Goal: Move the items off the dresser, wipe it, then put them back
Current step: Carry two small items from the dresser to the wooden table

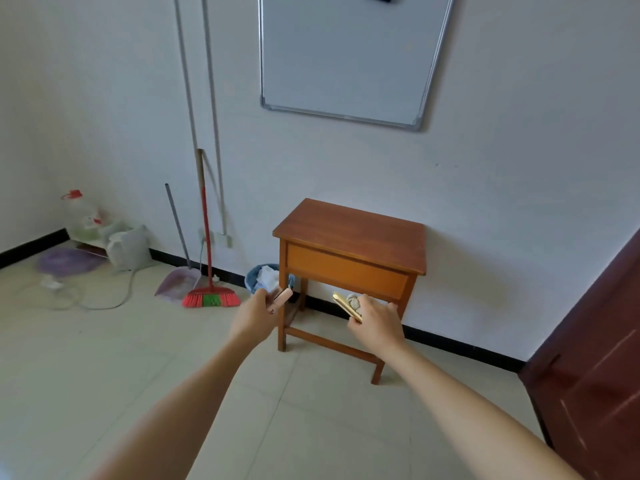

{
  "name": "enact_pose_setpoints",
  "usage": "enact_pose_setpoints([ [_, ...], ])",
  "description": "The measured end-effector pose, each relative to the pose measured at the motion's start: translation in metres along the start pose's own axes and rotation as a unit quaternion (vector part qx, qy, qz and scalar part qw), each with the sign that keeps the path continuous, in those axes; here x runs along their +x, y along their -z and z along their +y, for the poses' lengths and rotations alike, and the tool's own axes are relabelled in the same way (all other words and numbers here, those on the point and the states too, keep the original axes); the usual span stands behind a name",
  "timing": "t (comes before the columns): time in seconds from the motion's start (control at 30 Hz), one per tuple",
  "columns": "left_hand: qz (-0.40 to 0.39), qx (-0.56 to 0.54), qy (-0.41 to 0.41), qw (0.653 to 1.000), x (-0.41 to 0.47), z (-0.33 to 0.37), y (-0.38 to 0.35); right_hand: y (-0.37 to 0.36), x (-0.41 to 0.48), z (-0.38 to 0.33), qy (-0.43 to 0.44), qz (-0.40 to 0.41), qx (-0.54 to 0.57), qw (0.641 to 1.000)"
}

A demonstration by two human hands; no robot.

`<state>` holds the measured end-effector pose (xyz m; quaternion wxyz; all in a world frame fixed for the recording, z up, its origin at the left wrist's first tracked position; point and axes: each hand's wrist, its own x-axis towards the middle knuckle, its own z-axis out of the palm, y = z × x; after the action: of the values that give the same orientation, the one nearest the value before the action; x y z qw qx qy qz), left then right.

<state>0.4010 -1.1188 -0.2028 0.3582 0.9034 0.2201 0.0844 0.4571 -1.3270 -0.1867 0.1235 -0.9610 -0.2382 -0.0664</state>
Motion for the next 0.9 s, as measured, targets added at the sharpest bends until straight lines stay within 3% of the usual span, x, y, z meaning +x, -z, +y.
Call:
enact_pose_setpoints([
  [0.23,0.004,0.003,0.018,1.0,0.065,-0.035,0.016,-0.03,0.075,-0.031,0.027,0.0,-0.007,1.0],
  [0.47,0.006,0.013,0.004,1.0,0.198,-0.031,0.018,-0.053,0.203,-0.026,0.028,0.049,0.003,0.998],
  [0.9,-0.01,-0.001,0.03,0.999,0.405,-0.058,0.009,-0.125,0.39,-0.028,0.004,0.014,-0.02,1.0],
])
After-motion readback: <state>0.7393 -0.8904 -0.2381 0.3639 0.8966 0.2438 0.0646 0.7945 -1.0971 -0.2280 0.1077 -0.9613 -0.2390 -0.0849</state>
